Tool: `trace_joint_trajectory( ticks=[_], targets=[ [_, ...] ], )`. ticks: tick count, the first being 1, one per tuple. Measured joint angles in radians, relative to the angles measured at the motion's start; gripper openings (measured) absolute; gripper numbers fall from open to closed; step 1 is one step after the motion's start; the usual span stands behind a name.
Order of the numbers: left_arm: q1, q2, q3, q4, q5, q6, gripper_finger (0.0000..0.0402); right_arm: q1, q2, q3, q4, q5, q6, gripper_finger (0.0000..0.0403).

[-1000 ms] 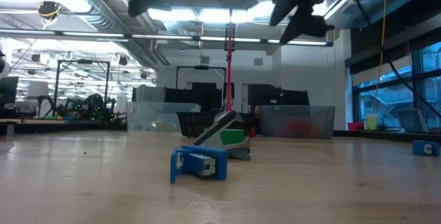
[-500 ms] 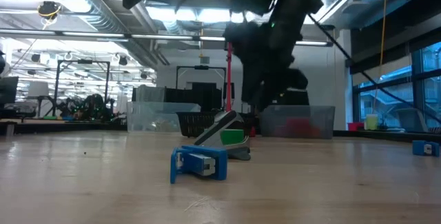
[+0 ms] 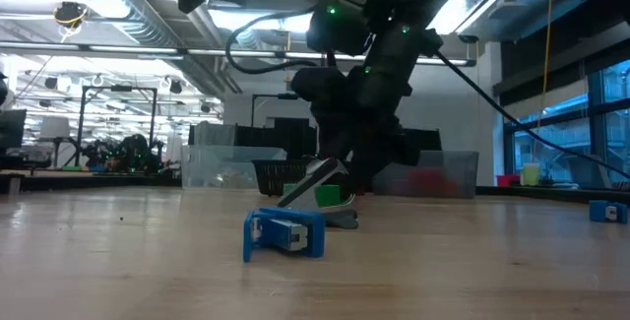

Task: Pick and place Stapler, Stapler remover, tape
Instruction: Put the green tape into the gray bin

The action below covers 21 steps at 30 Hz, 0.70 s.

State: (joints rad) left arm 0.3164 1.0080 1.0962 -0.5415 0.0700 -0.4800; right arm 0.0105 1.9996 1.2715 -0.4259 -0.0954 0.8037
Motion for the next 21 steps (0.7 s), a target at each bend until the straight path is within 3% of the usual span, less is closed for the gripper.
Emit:
trace_joint_trajectory(
  ticks=[5, 11, 16, 21],
  targets=[
    [0.0, 0.0, 0.0, 0.0, 0.0, -0.006, 0.0221, 0.001, 0.012, -0.002, 0.029, 0.08, -0.019, 0.0168],
    [-0.003, 0.0, 0.0, -0.001, 0.001, -0.022, 0.0221, 0.0, 0.009, -0.004, 0.039, 0.114, -0.092, 0.0037],
    [-0.007, 0.0, 0.0, -0.003, 0.002, -0.016, 0.0221, 0.007, -0.007, -0.004, -0.004, 0.107, -0.115, 0.0033],
    [-0.007, 0.0, 0.0, -0.002, 0.002, -0.015, 0.0221, 0.048, -0.099, -0.007, -0.204, 0.126, -0.119, 0.0033]
  ],
)
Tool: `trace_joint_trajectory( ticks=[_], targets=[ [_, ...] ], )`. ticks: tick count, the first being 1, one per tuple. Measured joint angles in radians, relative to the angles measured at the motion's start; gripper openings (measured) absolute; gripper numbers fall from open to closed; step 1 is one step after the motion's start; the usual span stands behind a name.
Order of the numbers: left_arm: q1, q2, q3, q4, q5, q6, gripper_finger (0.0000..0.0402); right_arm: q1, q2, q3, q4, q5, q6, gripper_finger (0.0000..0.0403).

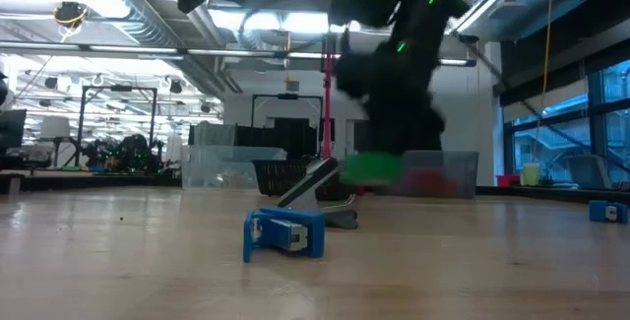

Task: Pick and place Stapler, Stapler remover, tape
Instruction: Put the green tape into the gray bin

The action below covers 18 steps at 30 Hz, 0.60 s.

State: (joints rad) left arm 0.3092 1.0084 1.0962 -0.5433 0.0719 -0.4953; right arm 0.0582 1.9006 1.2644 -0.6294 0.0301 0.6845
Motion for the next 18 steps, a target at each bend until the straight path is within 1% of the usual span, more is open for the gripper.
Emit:
trace_joint_trajectory(
  ticks=[3, 6, 10, 14, 18],
  targets=[
    [0.0, -0.001, 0.0, -0.001, 0.0, 0.0, 0.0221, 0.021, -0.095, 0.0, -0.141, 0.054, 0.015, 0.0033],
    [0.0, -0.003, 0.0, -0.007, 0.0, 0.008, 0.0221, 0.028, -0.224, 0.002, -0.261, 0.107, 0.047, 0.0033],
    [0.0, -0.003, 0.0, -0.005, 0.0, 0.02, 0.0221, 0.007, -0.388, 0.002, -0.355, 0.169, 0.041, 0.0033],
    [0.0, -0.003, 0.0, -0.001, -0.002, 0.061, 0.0221, -0.069, -0.502, 0.003, -0.4, 0.22, -0.008, 0.0033],
    [0.0, -0.003, 0.0, 0.003, -0.003, 0.072, 0.0221, -0.201, -0.538, 0.004, -0.417, 0.212, -0.117, 0.0033]
  ],
)
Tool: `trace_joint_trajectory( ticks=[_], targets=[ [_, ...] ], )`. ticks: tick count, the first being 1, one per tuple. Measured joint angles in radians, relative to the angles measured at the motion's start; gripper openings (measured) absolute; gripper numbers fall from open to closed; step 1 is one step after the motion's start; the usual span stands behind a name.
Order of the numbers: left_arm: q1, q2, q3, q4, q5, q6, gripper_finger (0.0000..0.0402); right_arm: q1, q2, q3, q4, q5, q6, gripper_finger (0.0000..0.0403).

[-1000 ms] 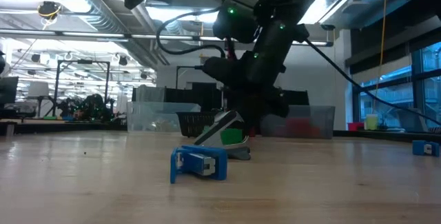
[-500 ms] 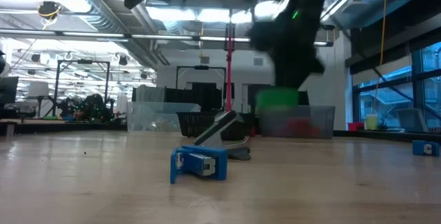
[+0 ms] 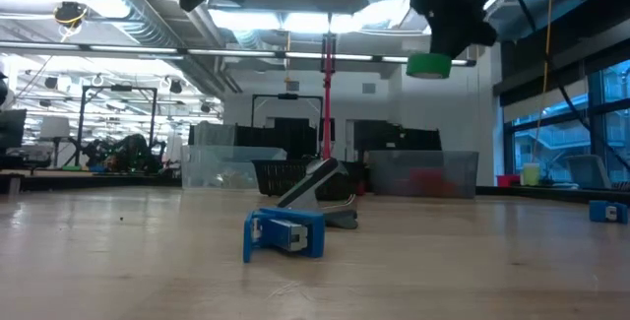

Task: Pick and place Stapler, Stapler remover, tape
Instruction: Put the green tape into the gray bin

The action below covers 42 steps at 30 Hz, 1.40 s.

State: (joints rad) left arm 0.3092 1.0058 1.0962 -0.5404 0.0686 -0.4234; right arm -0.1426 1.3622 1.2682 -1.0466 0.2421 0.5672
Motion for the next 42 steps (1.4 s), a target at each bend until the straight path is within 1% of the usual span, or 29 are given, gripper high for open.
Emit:
trace_joint_trajectory(
  ticks=[3, 6, 10, 13, 17, 21, 27, 33, 37, 42],
  targets=[
    [0.0, 0.0, 0.0, -0.001, -0.007, 0.0, 0.0221, -0.12, 0.0, 0.0, -0.001, -0.049, -0.099, 0.0033],
    [0.0, 0.0, 0.0, -0.001, -0.008, 0.0, 0.0221, -0.238, 0.006, 0.0, 0.018, -0.126, -0.193, 0.0033],
    [0.0, 0.0, 0.0, 0.0, -0.009, 0.0, 0.0221, -0.376, 0.02, 0.0, 0.053, -0.213, -0.279, 0.0033],
    [0.0, 0.0, 0.0, 0.005, -0.009, -0.008, 0.0221, -0.457, 0.05, 0.0, 0.068, -0.255, -0.325, 0.0033],
    [0.0, 0.0, 0.0, 0.023, -0.01, -0.008, 0.0221, -0.529, 0.115, 0.0, 0.078, -0.262, -0.395, 0.0033],
    [0.0, 0.0, 0.0, 0.029, -0.028, -0.008, 0.0221, -0.563, 0.189, 0.0, 0.157, -0.272, -0.44, 0.0033],
    [0.0, 0.0, 0.0, 0.029, -0.034, -0.008, 0.0221, -0.569, 0.307, 0.0, 0.275, -0.283, -0.495, 0.0033],
    [0.0, 0.0, 0.0, 0.029, -0.034, -0.009, 0.0221, -0.57, 0.417, 0.0, 0.335, -0.213, -0.559, 0.0033],
    [0.0, 0.0, 0.0, 0.029, -0.034, -0.01, 0.0221, -0.569, 0.454, 0.0, 0.365, -0.187, -0.595, 0.0033],
    [0.0, 0.0, 0.0, 0.028, -0.035, -0.01, 0.0221, -0.569, 0.458, 0.002, 0.377, -0.187, -0.597, 0.0035]
  ],
)
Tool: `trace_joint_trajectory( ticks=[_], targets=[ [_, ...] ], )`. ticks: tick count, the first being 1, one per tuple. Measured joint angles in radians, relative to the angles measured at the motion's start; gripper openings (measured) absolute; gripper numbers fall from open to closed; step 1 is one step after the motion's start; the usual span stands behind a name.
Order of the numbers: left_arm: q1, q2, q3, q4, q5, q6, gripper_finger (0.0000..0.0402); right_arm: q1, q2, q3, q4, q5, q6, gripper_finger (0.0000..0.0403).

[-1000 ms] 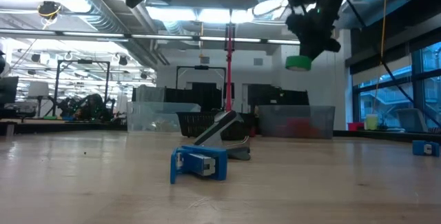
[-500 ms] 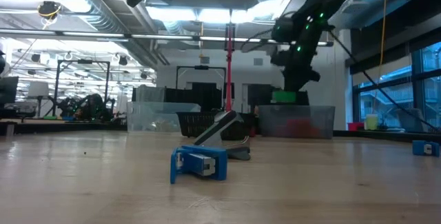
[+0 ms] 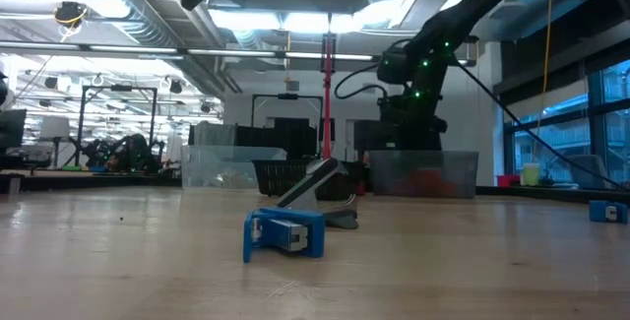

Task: Pick and place Stapler, Stapler remover, tape
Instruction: Put the green tape into the gray bin, then put the right blue stapler into the black bin

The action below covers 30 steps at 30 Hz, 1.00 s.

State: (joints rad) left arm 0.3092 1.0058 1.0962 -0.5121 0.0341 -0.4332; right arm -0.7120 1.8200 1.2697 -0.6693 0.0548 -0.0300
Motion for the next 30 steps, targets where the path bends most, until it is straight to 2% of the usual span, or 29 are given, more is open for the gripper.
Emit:
trace_joint_trajectory(
  ticks=[2, 9, 13, 17, 22, 26, 30],
  targets=[
    [0.0, 0.0, 0.0, 0.0, -0.001, 0.0, 0.0221, 0.0, -0.004, 0.004, -0.006, -0.008, 0.007, 0.0062],
    [0.001, 0.0, 0.0, 0.0, -0.016, 0.001, 0.0221, 0.0, -0.004, 0.142, -0.122, -0.045, 0.025, 0.0205],
    [0.0, 0.0, 0.0, -0.001, -0.016, 0.001, 0.0221, 0.001, -0.007, 0.275, -0.299, -0.048, 0.023, 0.0246],
    [0.0, 0.0, 0.0, -0.01, -0.016, 0.001, 0.0221, 0.026, -0.087, 0.337, -0.509, -0.048, 0.024, 0.0249],
    [0.0, 0.0, 0.0, -0.011, -0.016, 0.016, 0.0221, 0.131, -0.337, 0.231, -0.577, -0.144, 0.121, 0.023],
    [0.0, 0.0, 0.0, -0.012, -0.016, 0.054, 0.0221, 0.281, -0.58, 0.084, -0.575, -0.212, 0.318, 0.0219],
    [0.0, 0.0, 0.0, -0.011, -0.016, 0.072, 0.0221, 0.494, -0.785, -0.065, -0.525, -0.238, 0.599, 0.0217]
  ],
)
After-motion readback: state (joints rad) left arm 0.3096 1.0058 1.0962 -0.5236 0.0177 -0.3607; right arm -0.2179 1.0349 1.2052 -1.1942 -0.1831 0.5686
